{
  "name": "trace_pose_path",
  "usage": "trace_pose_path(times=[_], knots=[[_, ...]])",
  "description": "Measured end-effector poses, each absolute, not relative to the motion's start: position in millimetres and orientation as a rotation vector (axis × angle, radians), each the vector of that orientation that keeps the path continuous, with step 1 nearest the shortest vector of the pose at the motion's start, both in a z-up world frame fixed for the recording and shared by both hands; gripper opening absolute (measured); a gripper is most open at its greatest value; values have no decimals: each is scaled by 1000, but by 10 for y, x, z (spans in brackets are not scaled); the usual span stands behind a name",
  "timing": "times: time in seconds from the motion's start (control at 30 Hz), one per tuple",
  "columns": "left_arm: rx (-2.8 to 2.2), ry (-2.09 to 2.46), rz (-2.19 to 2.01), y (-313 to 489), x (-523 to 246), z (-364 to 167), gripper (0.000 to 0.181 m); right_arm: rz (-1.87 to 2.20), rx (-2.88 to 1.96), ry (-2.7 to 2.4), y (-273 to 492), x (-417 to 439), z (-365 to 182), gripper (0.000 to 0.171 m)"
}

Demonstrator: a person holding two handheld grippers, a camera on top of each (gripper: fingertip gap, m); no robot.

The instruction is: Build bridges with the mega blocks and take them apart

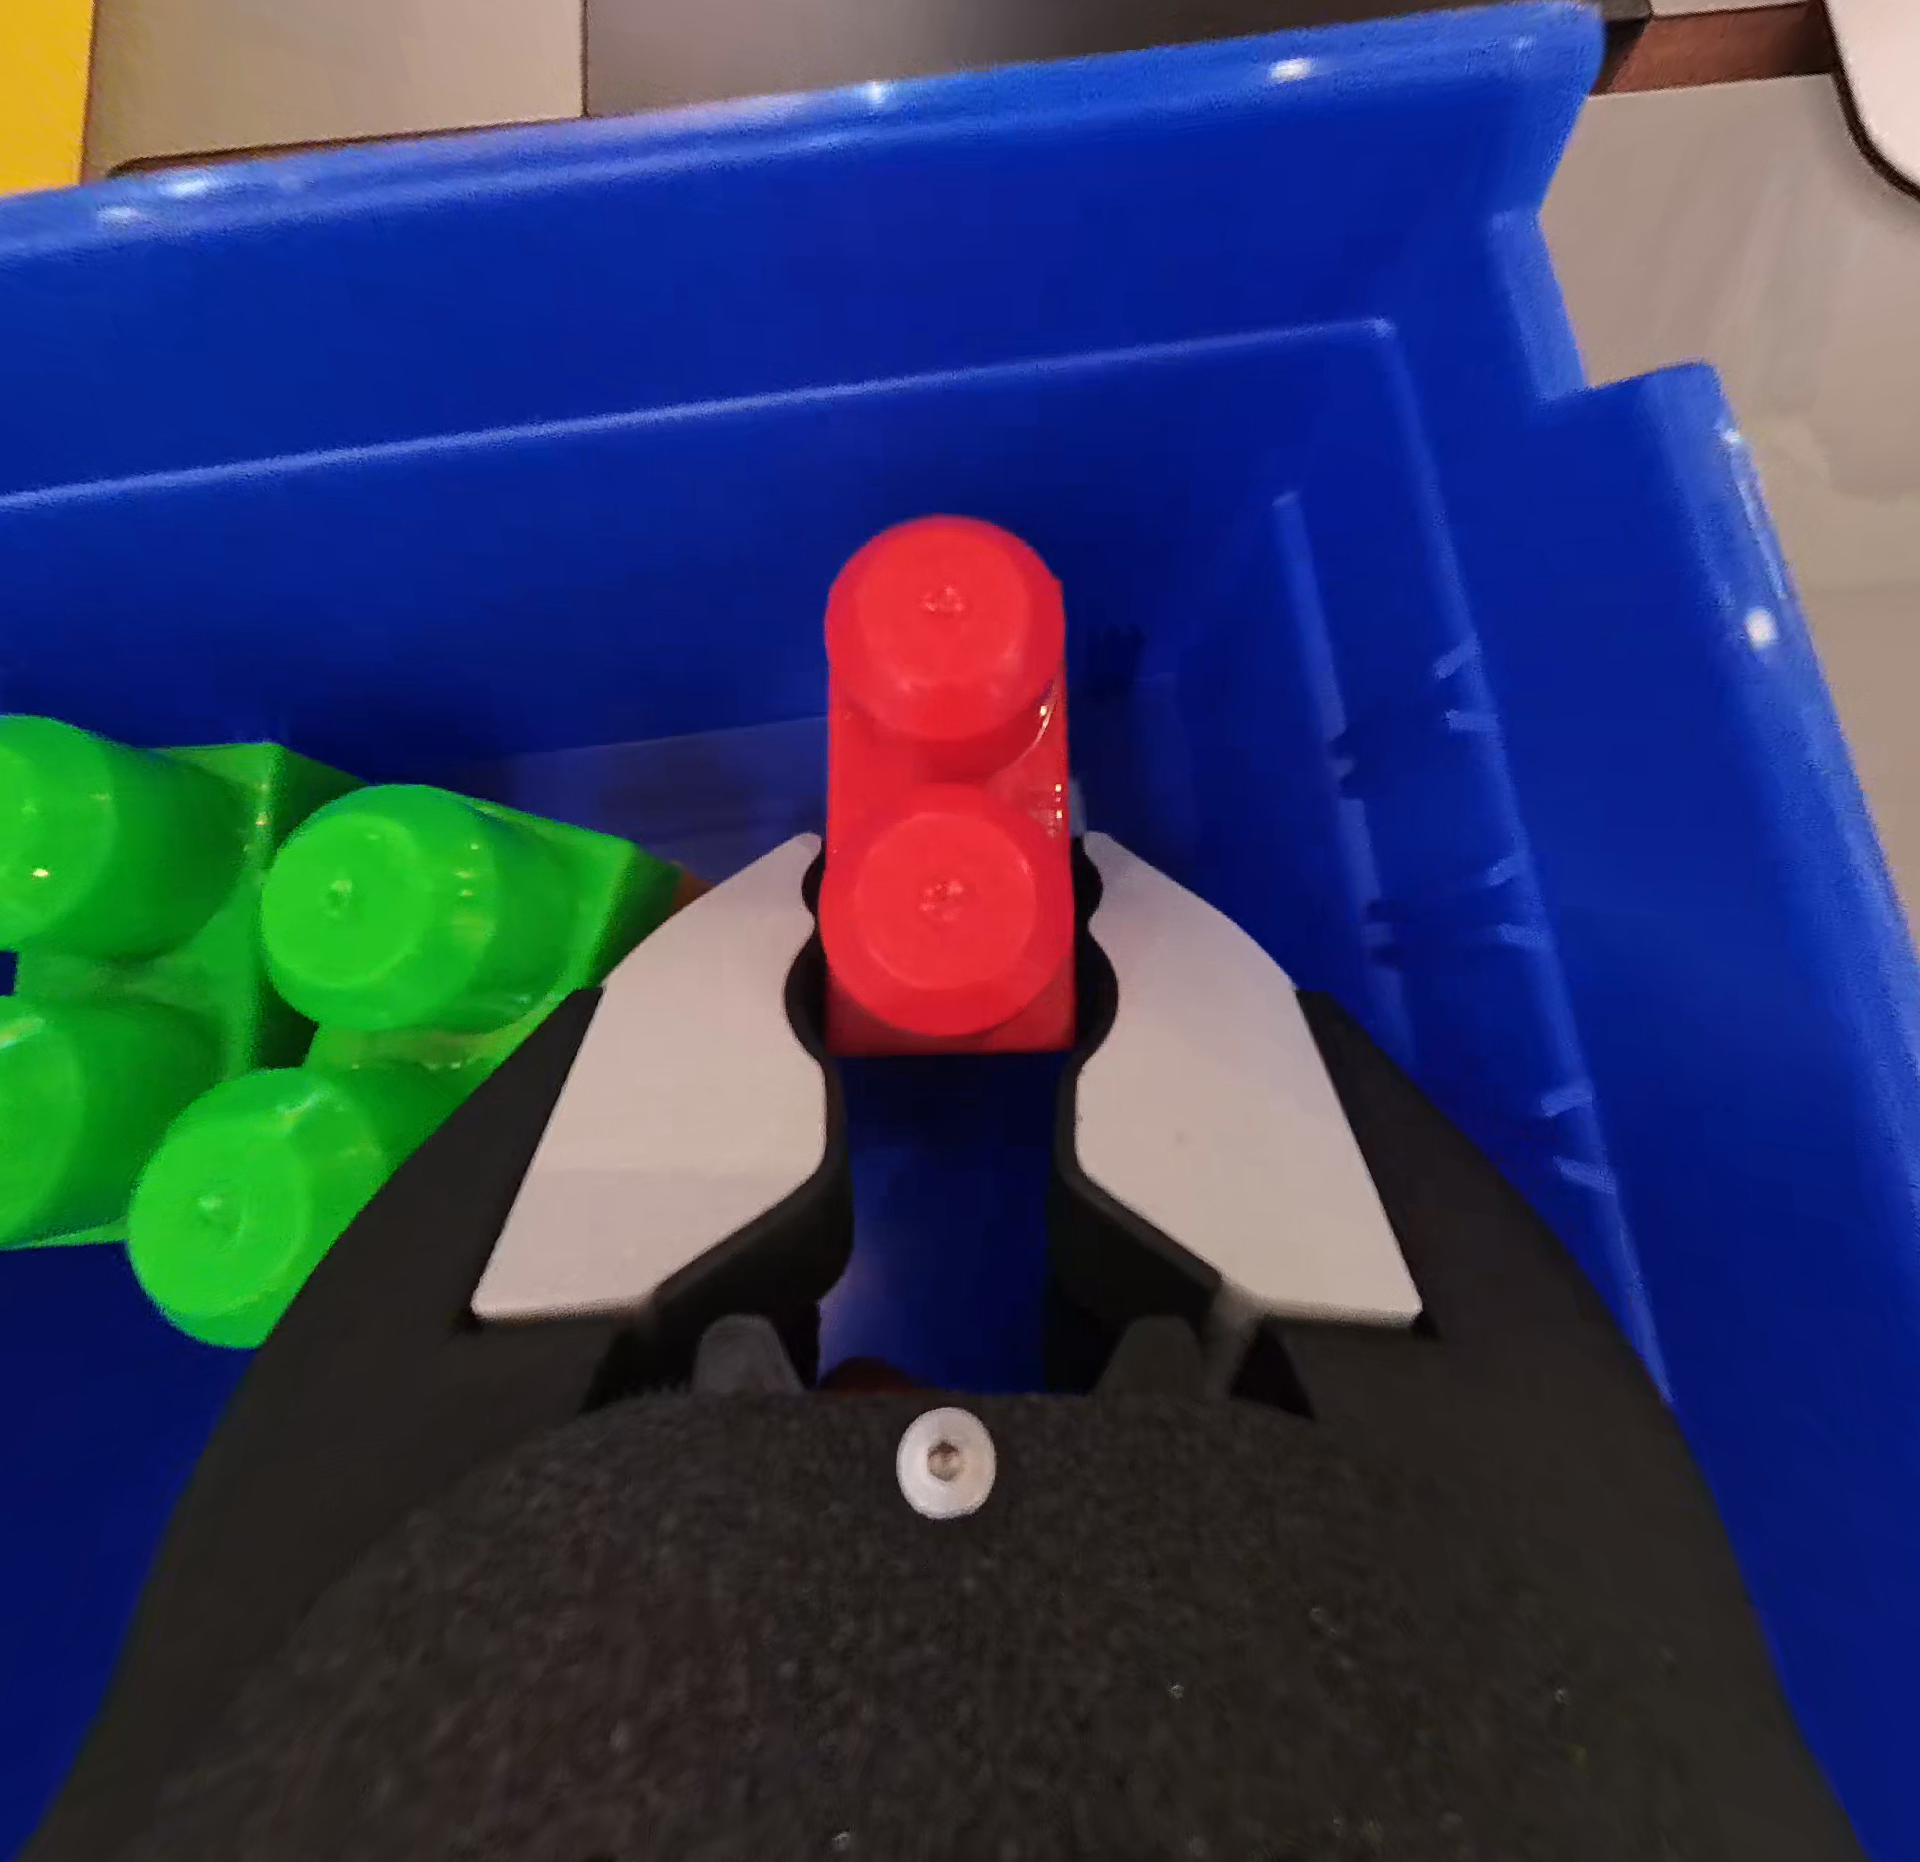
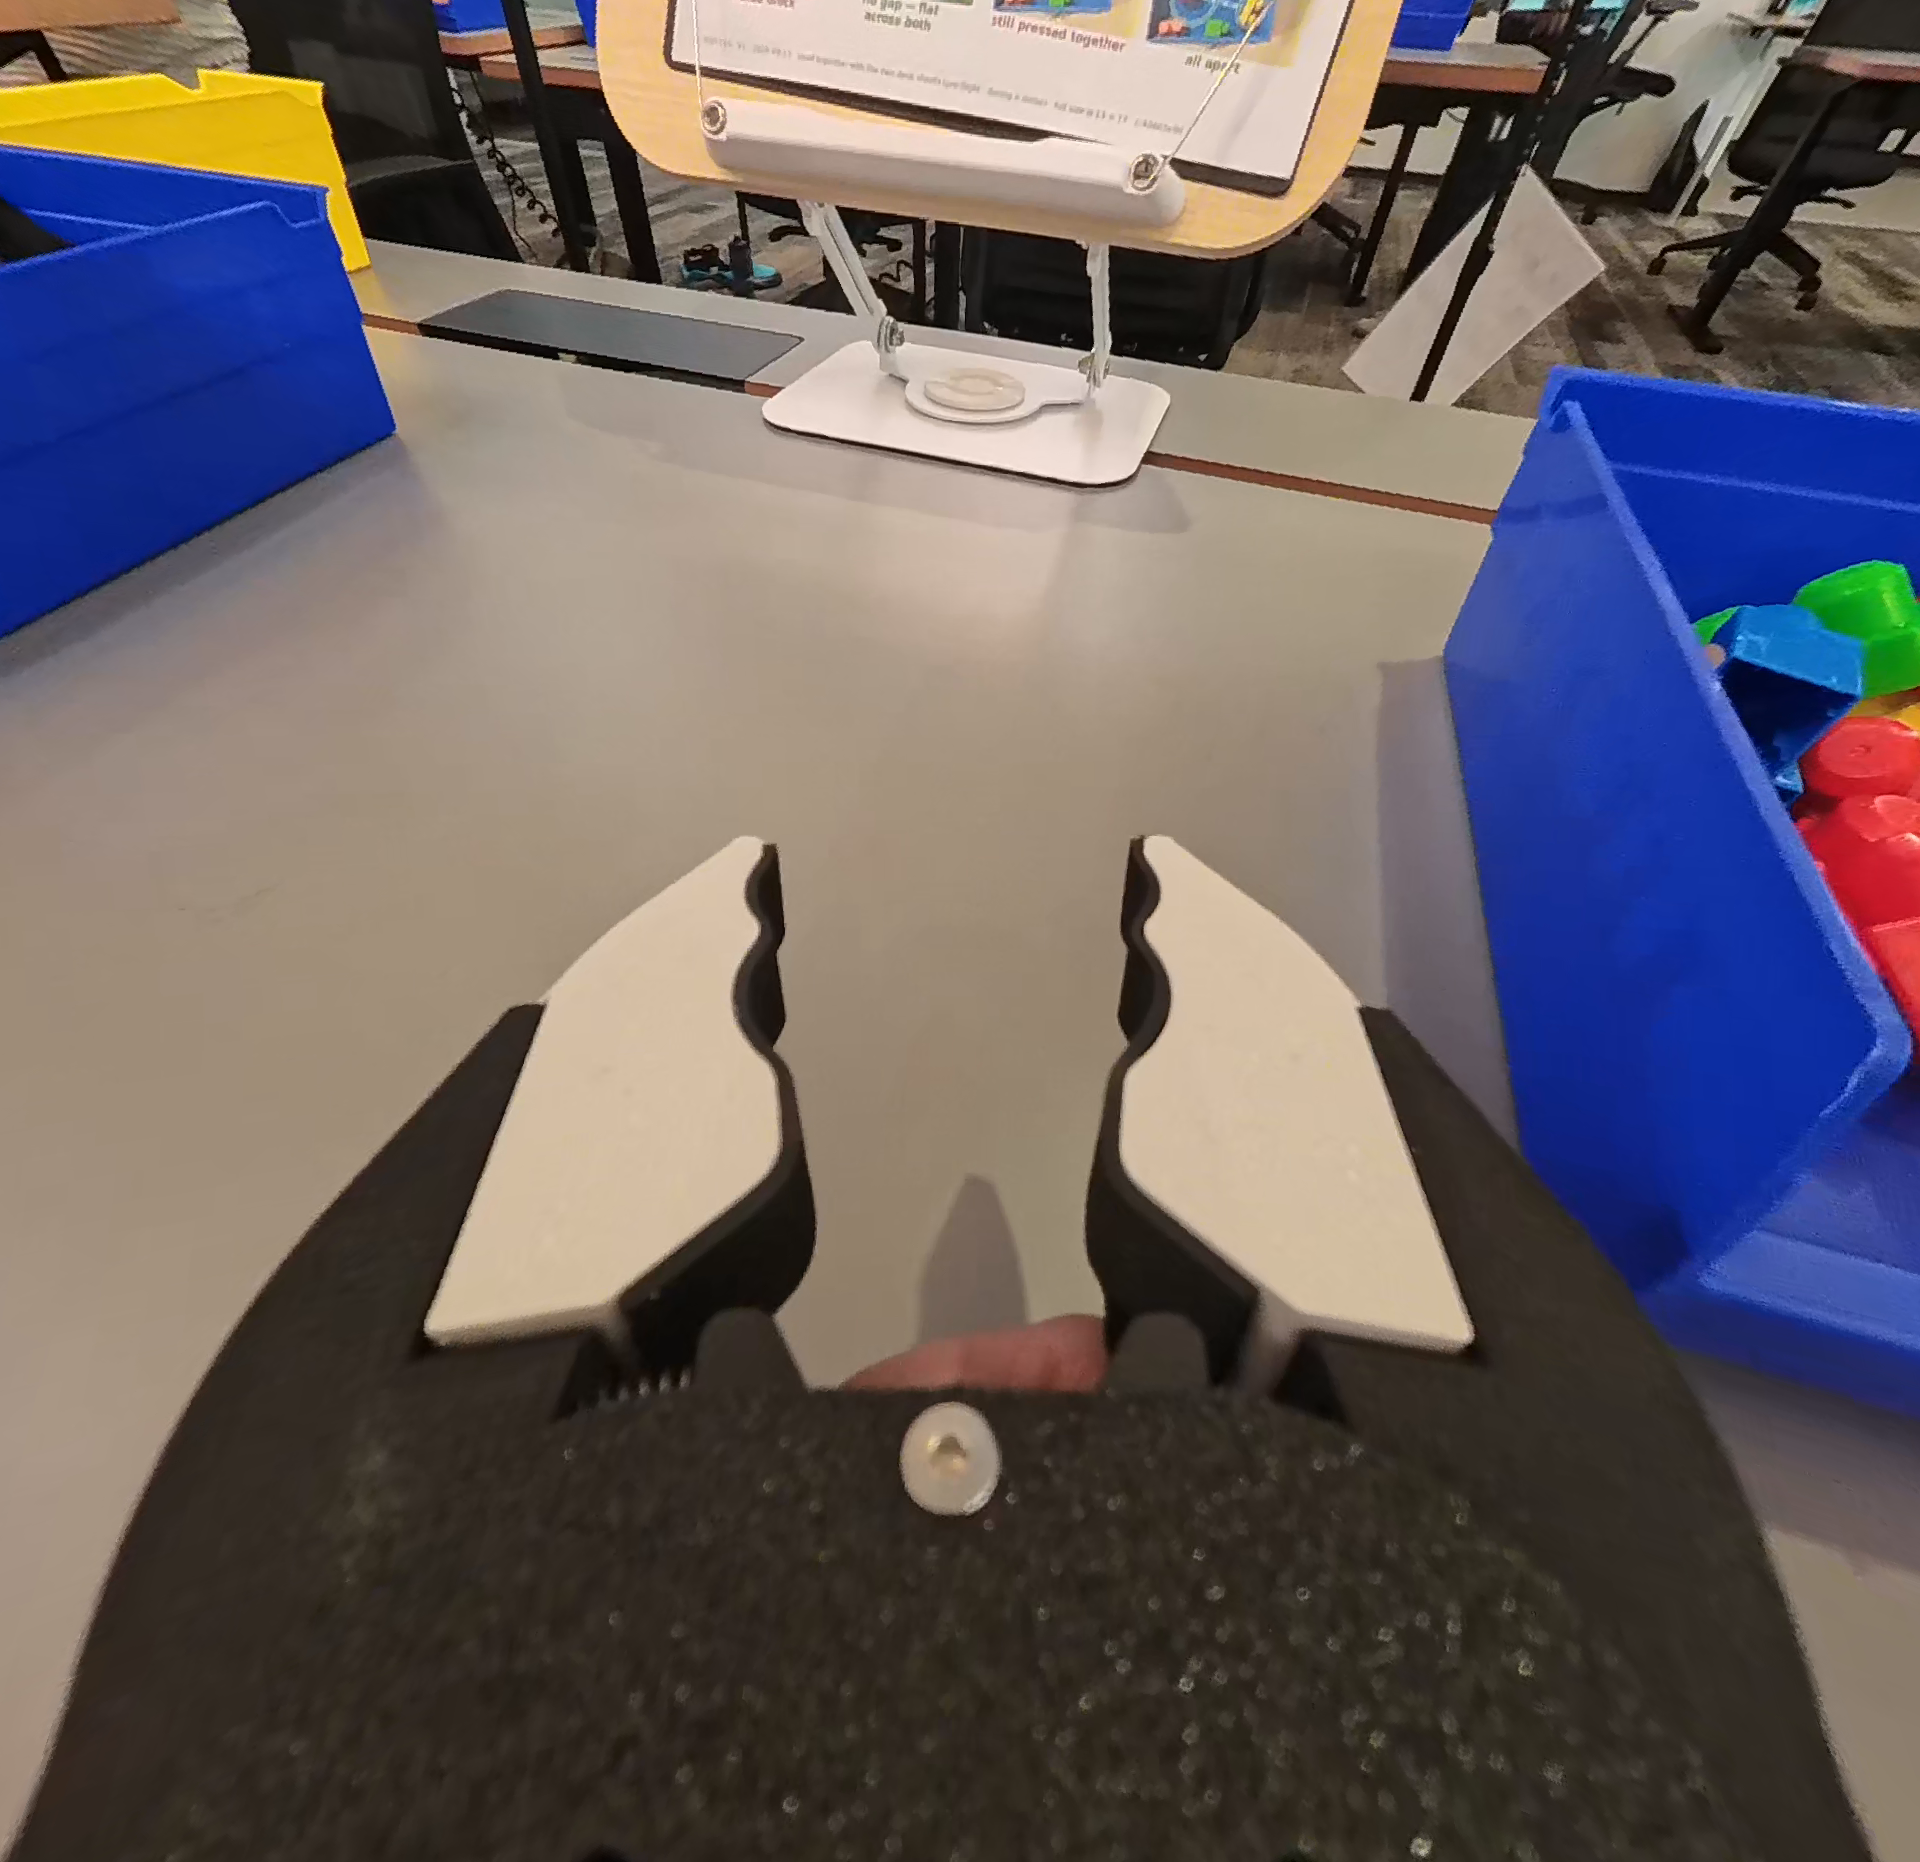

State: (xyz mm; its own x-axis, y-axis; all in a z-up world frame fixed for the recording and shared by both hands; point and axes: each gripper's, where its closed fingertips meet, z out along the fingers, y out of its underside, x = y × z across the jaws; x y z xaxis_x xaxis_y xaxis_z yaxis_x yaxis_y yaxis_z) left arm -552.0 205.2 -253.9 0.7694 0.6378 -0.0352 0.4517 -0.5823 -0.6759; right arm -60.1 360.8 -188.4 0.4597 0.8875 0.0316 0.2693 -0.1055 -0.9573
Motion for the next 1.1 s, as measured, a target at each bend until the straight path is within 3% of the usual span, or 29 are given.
trace_pose_path(times=[0.23, 0.67, 0.77, 1.1], knots=[[-2241, -757, 407, 1978, -5493, -2278, 42, 725, -1625, -1029, 3581, -612, -1864, 60], [-1918, -375, 509, 1727, -4261, -759, 41, 730, -1577, -1062, 3526, -638, -1819, 58], [-1896, -325, 518, 1647, -3865, -774, 41, 746, -1572, -1073, 3513, -657, -1837, 57], [-1941, -315, 374, 1605, -2897, -1524, 41, 740, -1566, -1093, 3492, -691, -1884, 57]])
